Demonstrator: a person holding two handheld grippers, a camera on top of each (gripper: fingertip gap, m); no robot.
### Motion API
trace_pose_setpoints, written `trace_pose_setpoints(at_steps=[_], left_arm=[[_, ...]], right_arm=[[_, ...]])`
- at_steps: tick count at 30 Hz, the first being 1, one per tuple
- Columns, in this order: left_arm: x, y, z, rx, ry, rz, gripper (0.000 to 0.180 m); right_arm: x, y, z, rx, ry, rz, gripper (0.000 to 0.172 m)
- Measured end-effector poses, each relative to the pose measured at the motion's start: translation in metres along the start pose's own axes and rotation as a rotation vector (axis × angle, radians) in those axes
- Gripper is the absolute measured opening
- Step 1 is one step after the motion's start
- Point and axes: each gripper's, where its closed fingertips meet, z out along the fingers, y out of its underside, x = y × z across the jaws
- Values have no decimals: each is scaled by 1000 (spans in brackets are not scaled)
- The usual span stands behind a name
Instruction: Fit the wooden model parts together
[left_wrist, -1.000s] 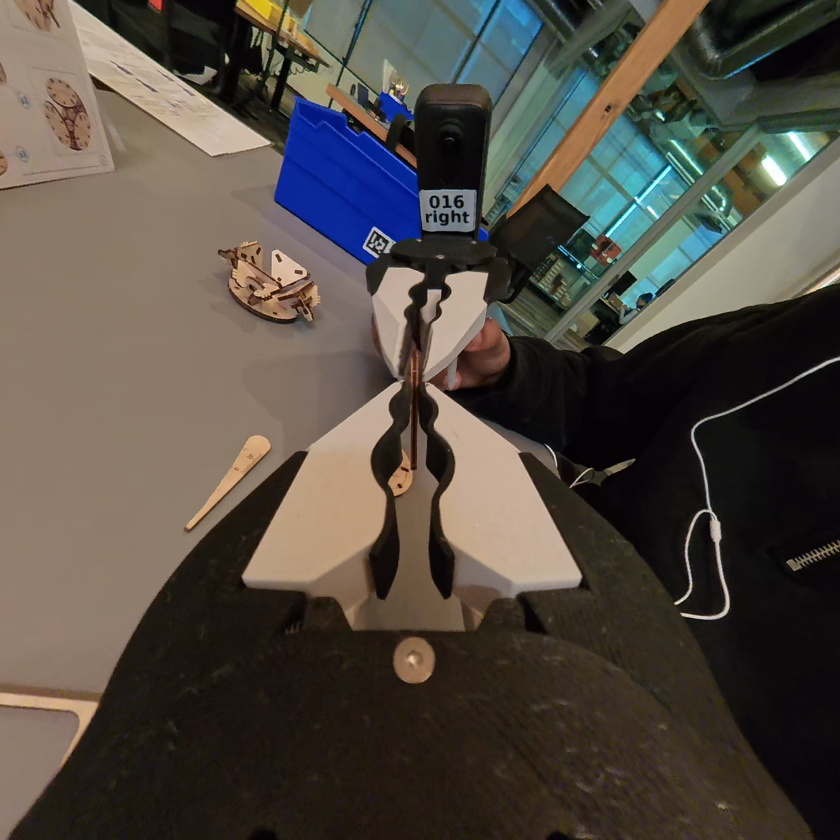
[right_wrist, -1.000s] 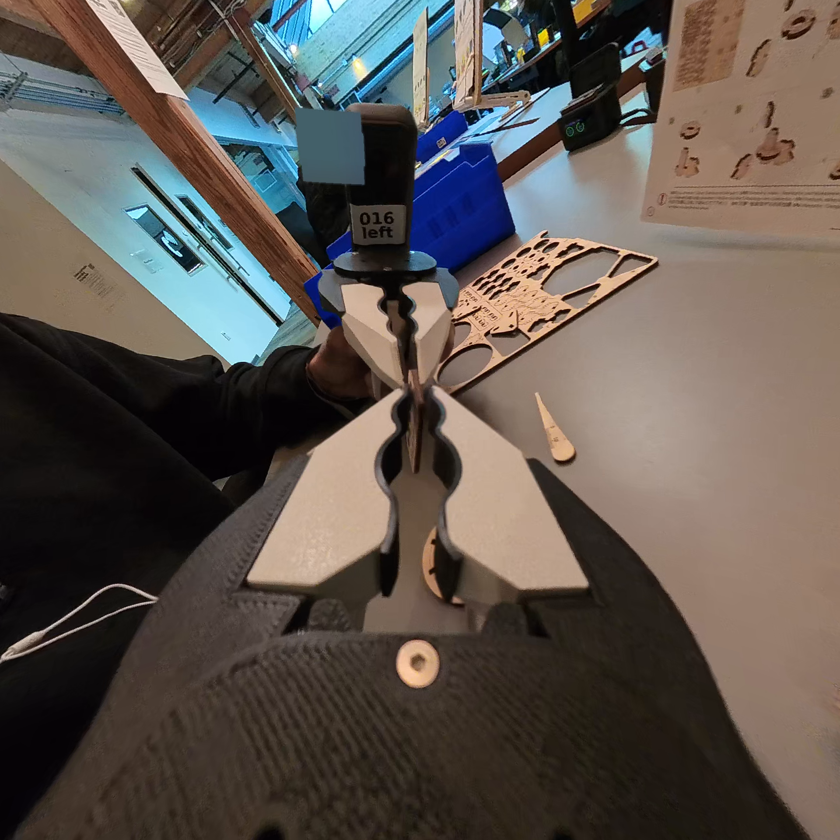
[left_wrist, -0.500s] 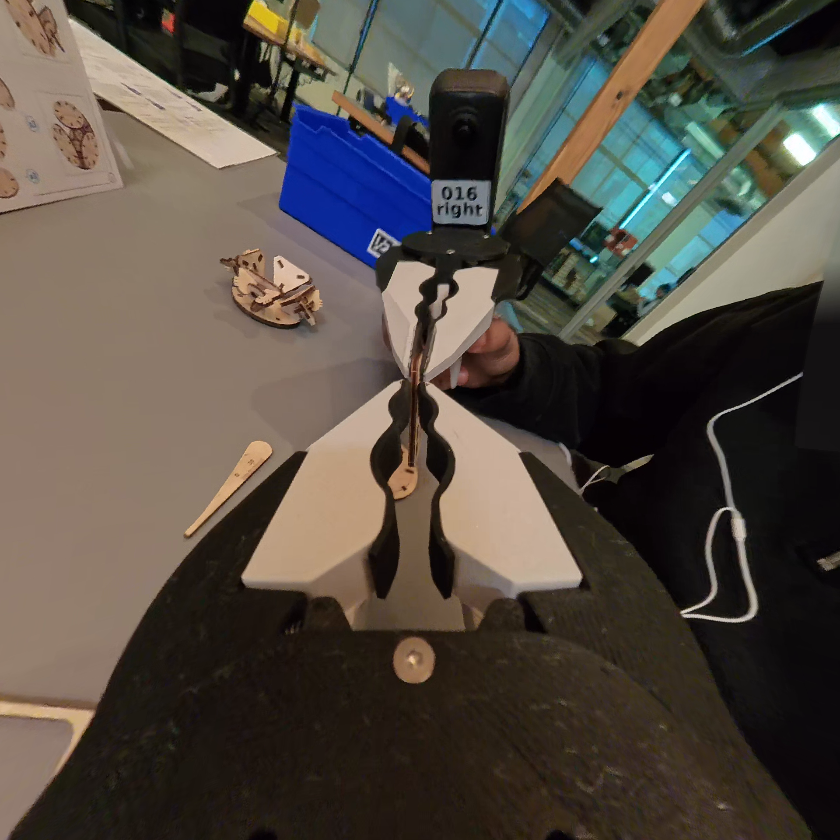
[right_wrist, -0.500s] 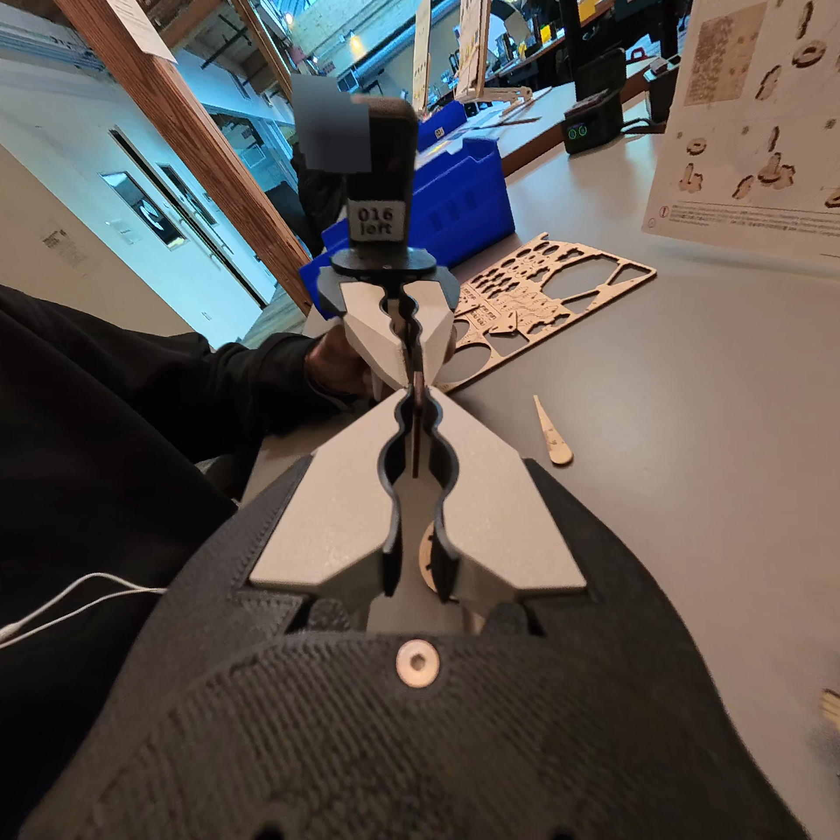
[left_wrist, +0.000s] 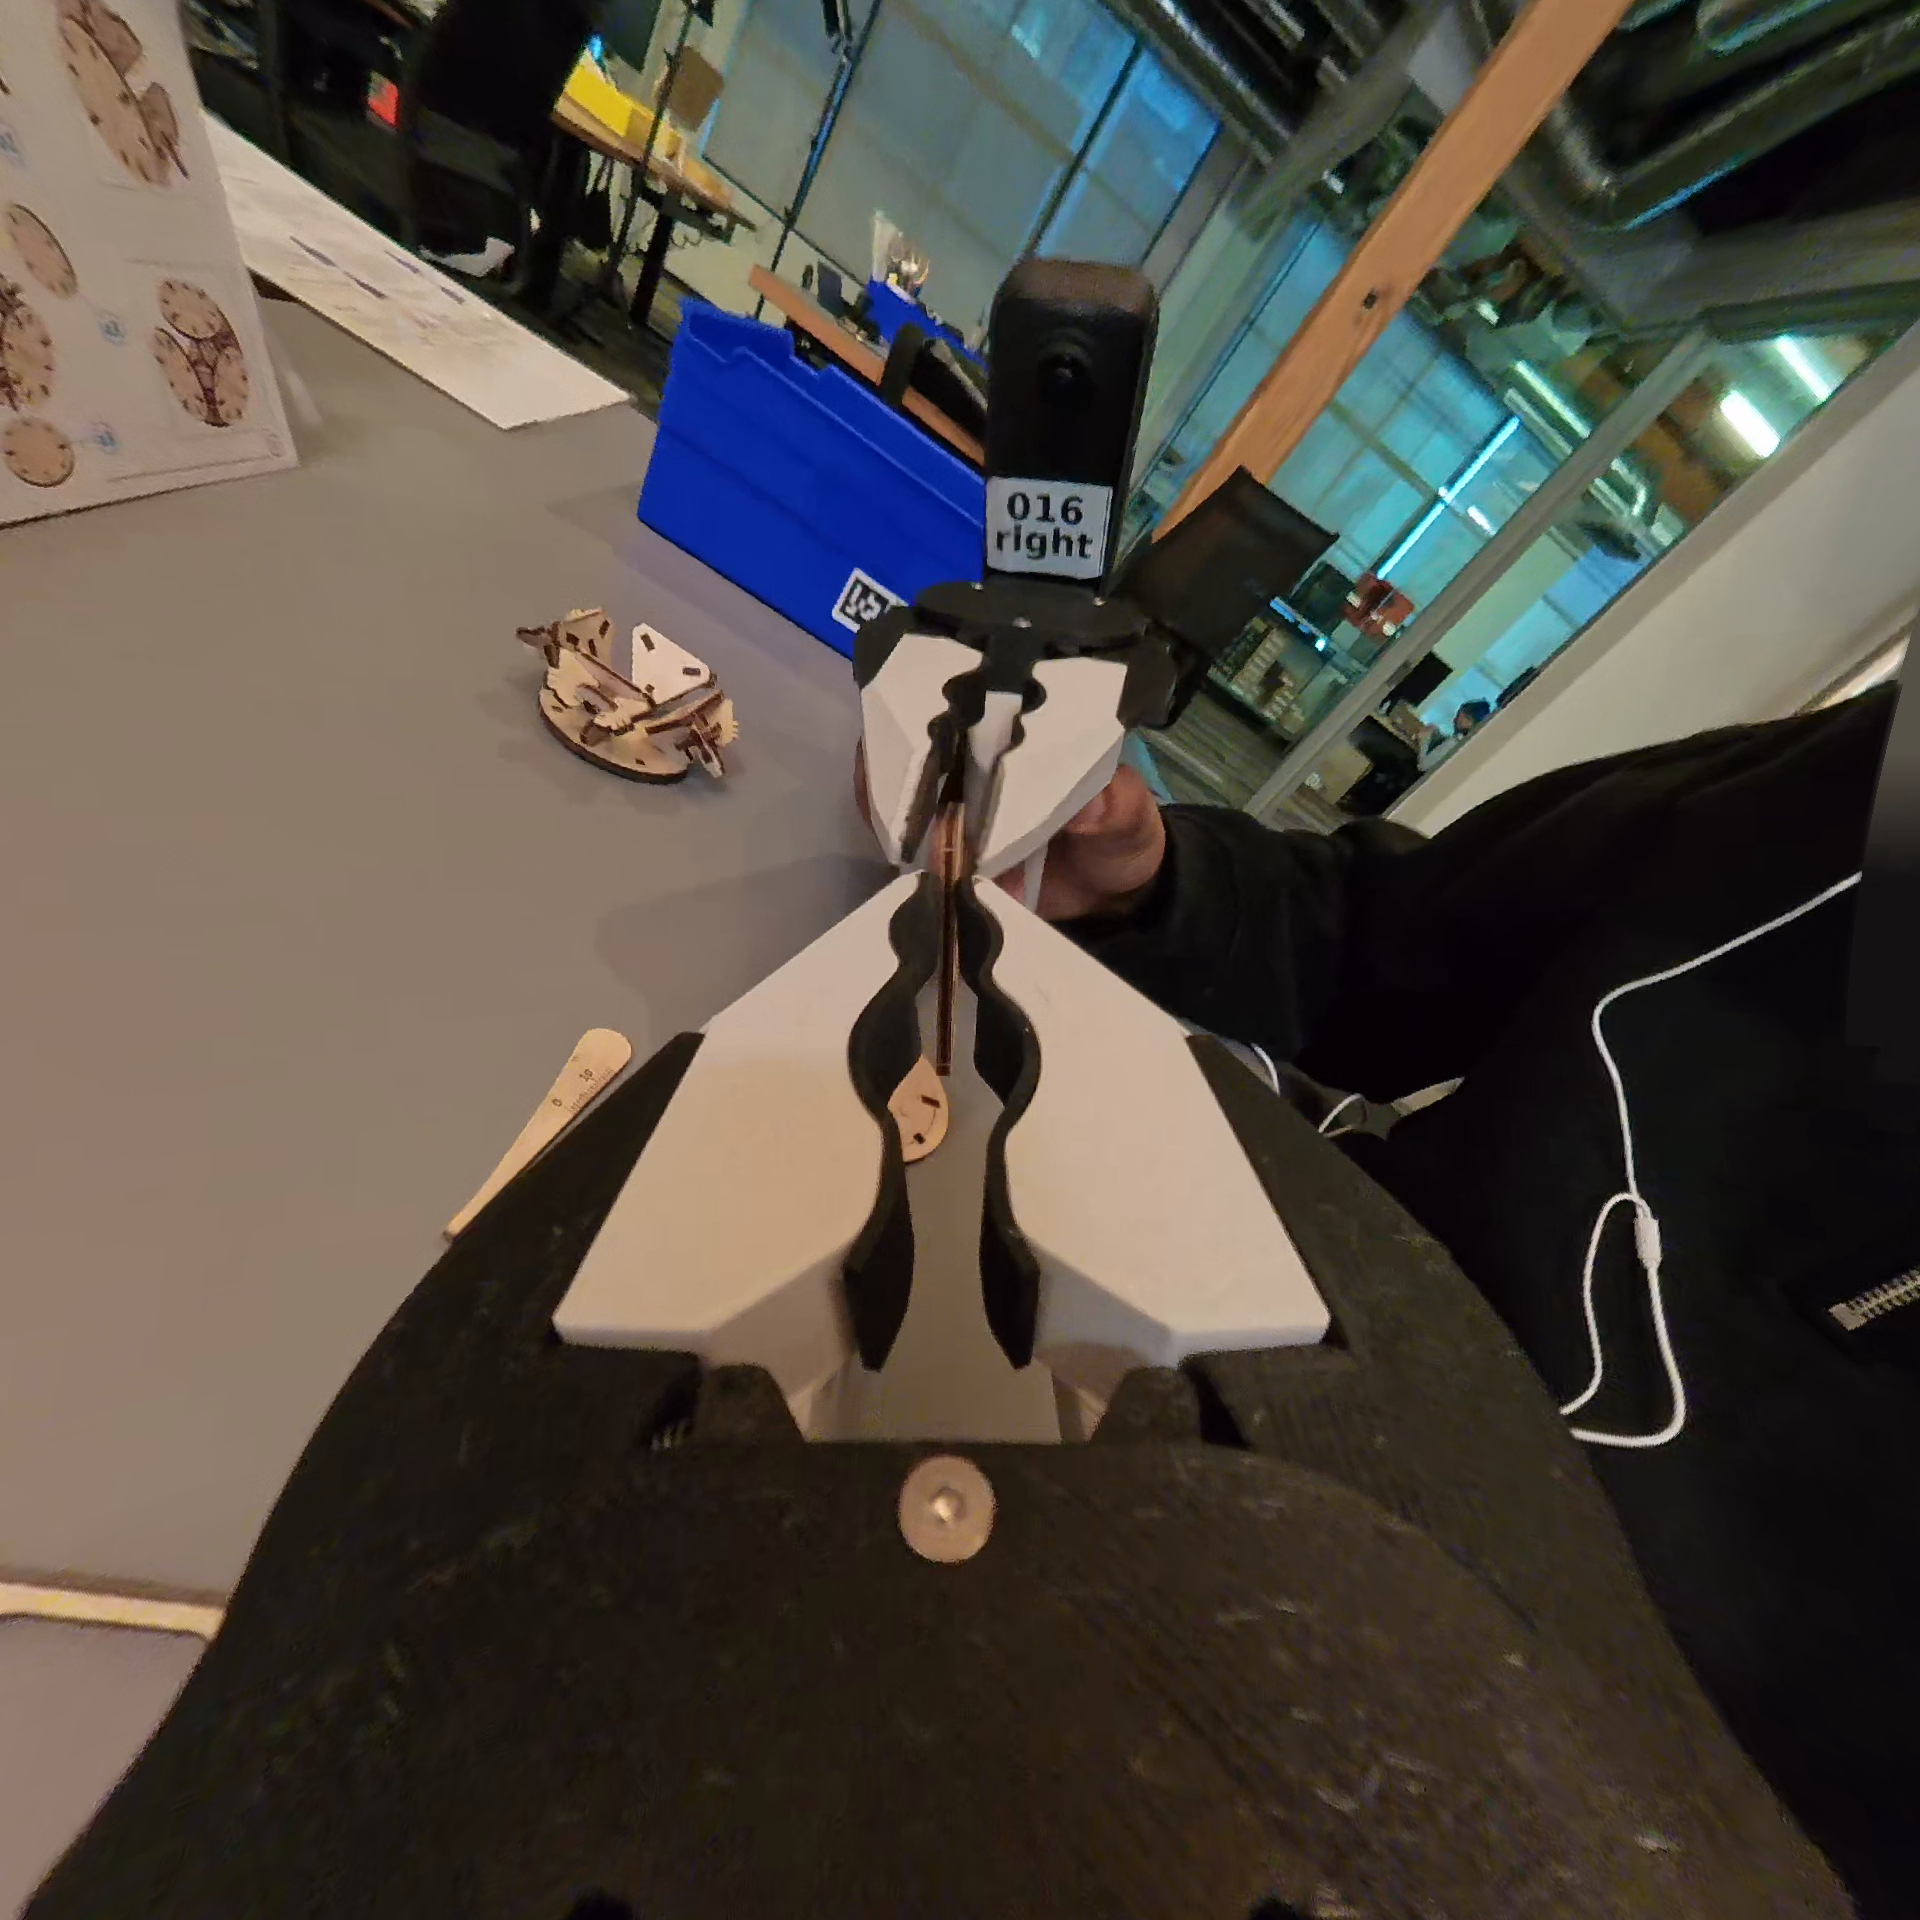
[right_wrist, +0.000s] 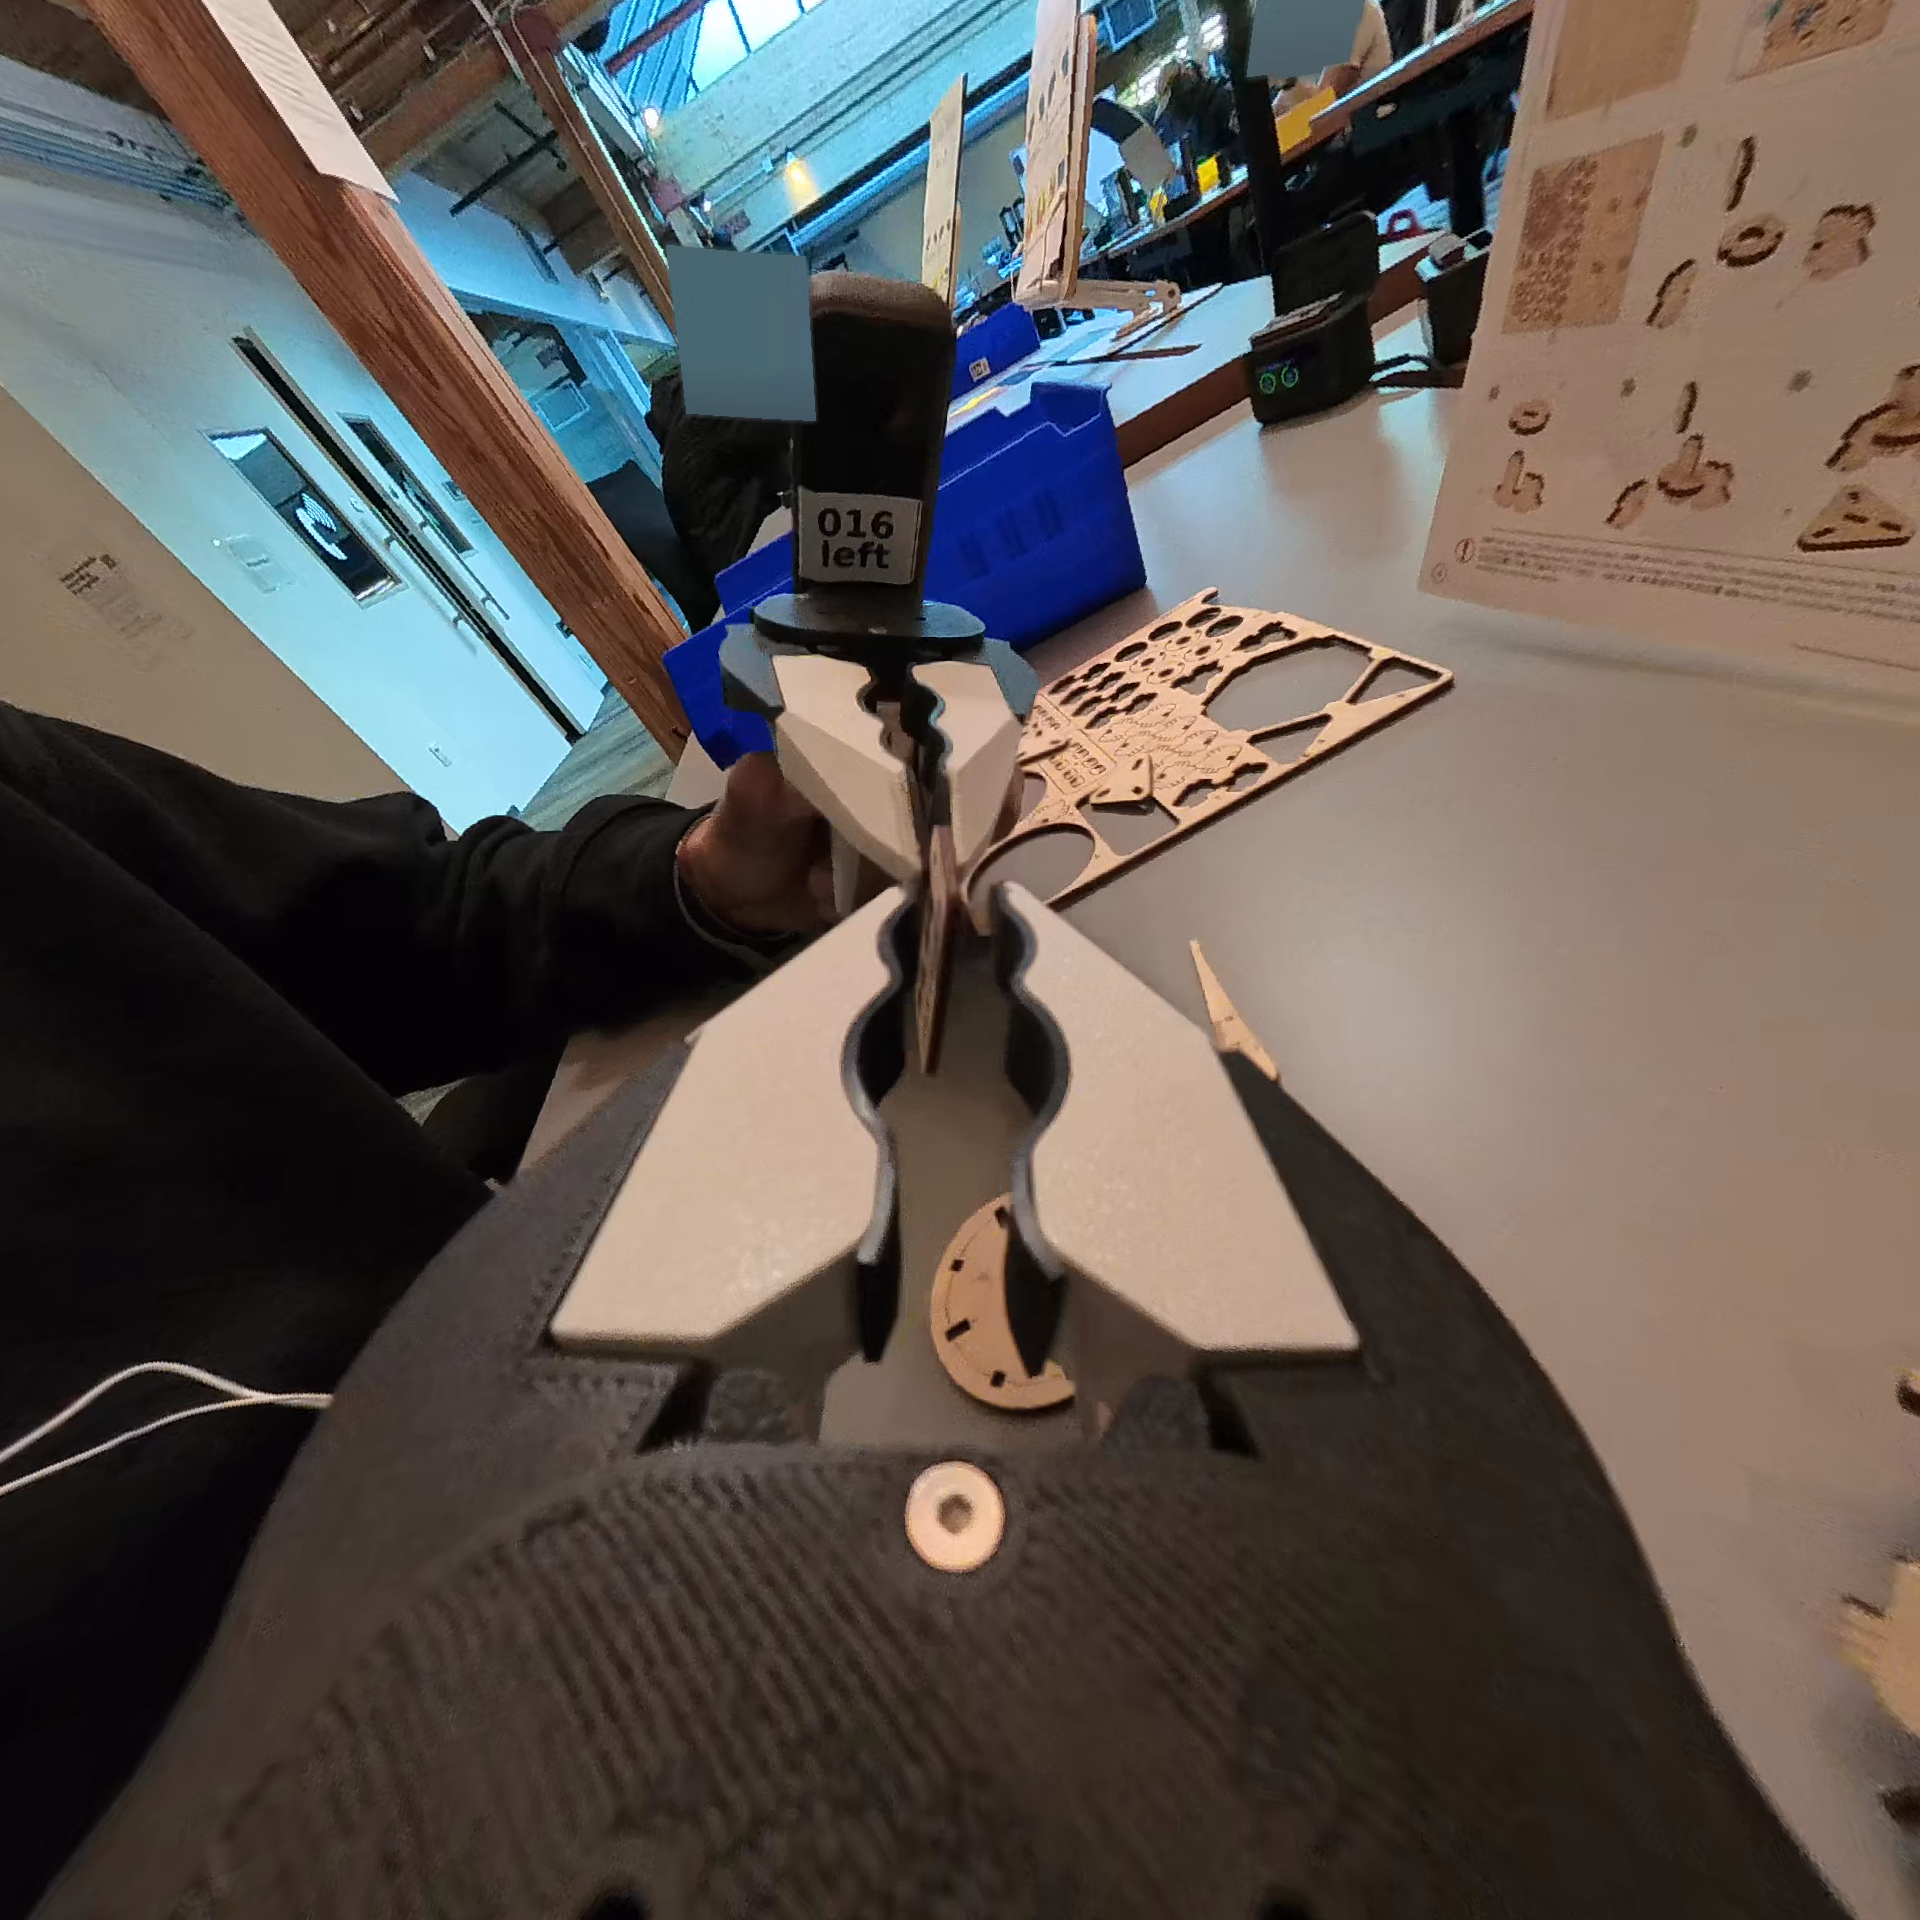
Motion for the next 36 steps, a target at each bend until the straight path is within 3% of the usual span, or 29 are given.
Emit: trace_pose_setpoints(at_steps=[5, 10, 17, 19, 21, 26, 36], left_arm=[[1, -12, -9, 78, 53, -67, 0], [5, -6, -4, 58, 80, -83, 0], [4, -3, -2, 52, 81, -75, 0], [0, -2, 0, 47, 57, -69, 16], [1, -1, 1, 40, 46, -48, 19], [0, -4, -2, 41, -6, 24, 11], [-2, -2, 0, 29, -11, 15, 7]], right_arm=[[-3, -5, -4, 23, -32, 31, 11], [-11, -8, -3, 56, -94, 78, 7], [-7, -5, -4, 25, -56, 58, 0], [-8, -6, -4, 23, -52, 54, 0], [-7, -5, -4, 16, -42, 60, 0], [-5, -3, -4, 8, -31, 81, 0], [-5, 0, -2, -10, -30, 95, 0]])
